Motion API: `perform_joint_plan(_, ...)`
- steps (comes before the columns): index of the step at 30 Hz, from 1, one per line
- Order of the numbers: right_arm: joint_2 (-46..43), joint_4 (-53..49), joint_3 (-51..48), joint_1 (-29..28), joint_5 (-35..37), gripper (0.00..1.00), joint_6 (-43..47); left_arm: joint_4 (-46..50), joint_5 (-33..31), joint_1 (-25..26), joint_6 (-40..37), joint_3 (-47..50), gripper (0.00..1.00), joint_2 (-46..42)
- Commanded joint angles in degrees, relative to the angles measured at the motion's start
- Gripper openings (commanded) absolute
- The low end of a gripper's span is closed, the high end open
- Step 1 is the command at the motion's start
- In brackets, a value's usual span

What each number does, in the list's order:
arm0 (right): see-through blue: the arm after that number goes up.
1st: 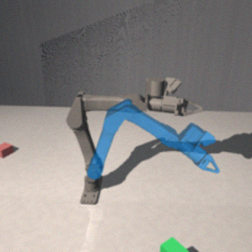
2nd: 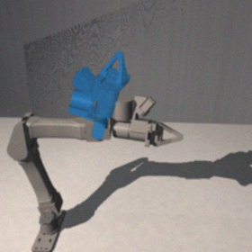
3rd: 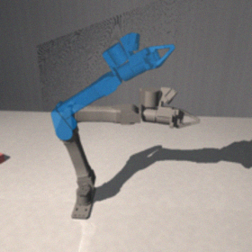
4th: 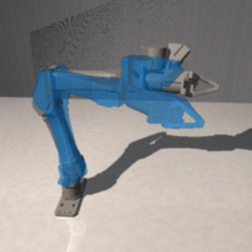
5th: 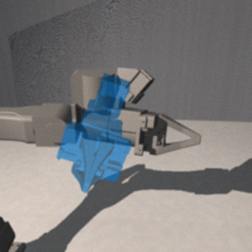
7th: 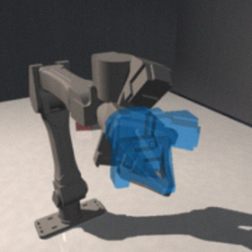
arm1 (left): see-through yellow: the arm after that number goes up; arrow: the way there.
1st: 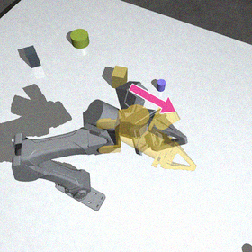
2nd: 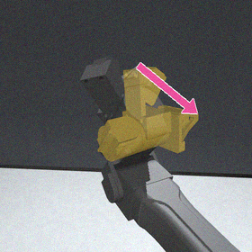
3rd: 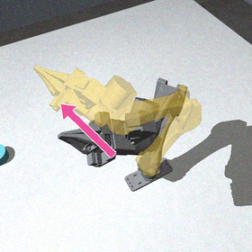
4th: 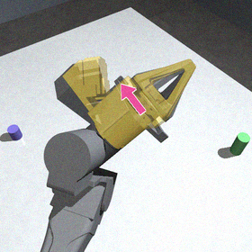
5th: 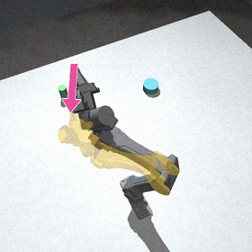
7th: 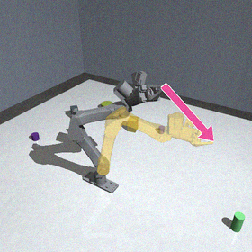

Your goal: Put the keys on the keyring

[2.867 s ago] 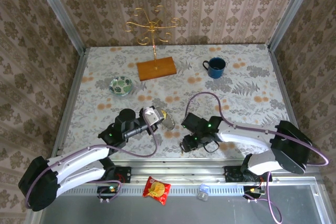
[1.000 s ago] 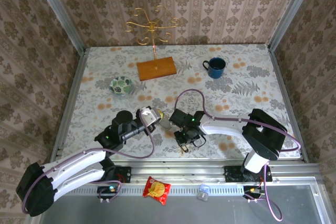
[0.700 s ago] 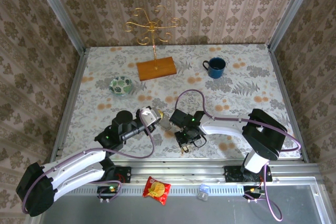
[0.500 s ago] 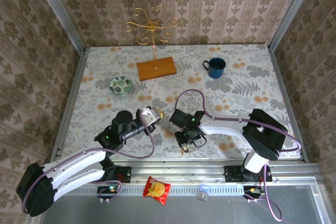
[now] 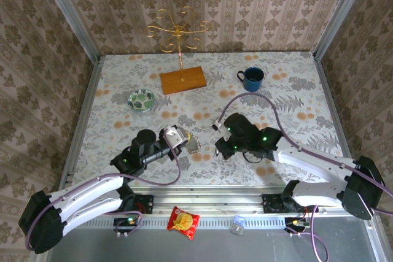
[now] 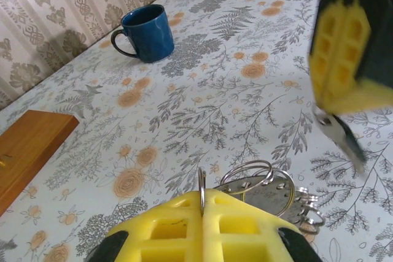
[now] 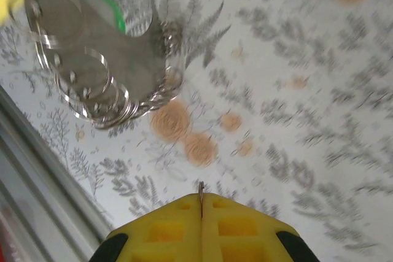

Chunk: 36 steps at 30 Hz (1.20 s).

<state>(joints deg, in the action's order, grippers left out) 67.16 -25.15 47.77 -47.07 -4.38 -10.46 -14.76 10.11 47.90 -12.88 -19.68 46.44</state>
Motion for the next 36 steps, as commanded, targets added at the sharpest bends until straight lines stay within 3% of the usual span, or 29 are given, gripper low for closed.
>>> perform_joint_plan(1, -1.82, 3.03, 1.95, 3.01, -4.76, 0.00, 12.11, 0.83, 2.90, -0.22, 2.54, -3.53, 0.00, 0.23)
perform_joint_plan(10, -1.75, 4.12, 4.58, 5.19, -15.79, 0.00, 23.09, 3.75, 9.11, -0.10, 6.81, -6.81, 0.00, 2.82)
perform_joint_plan(16, -0.27, 3.42, 6.17, 5.31, -18.76, 0.00, 25.56, 5.54, 10.69, 0.32, 7.15, -8.07, 0.00, 4.57)
perform_joint_plan(36, 5.04, 5.26, 8.77, 0.99, -14.20, 0.00, 29.84, 4.54, 11.78, 1.37, 8.08, -9.76, 0.00, 8.23)
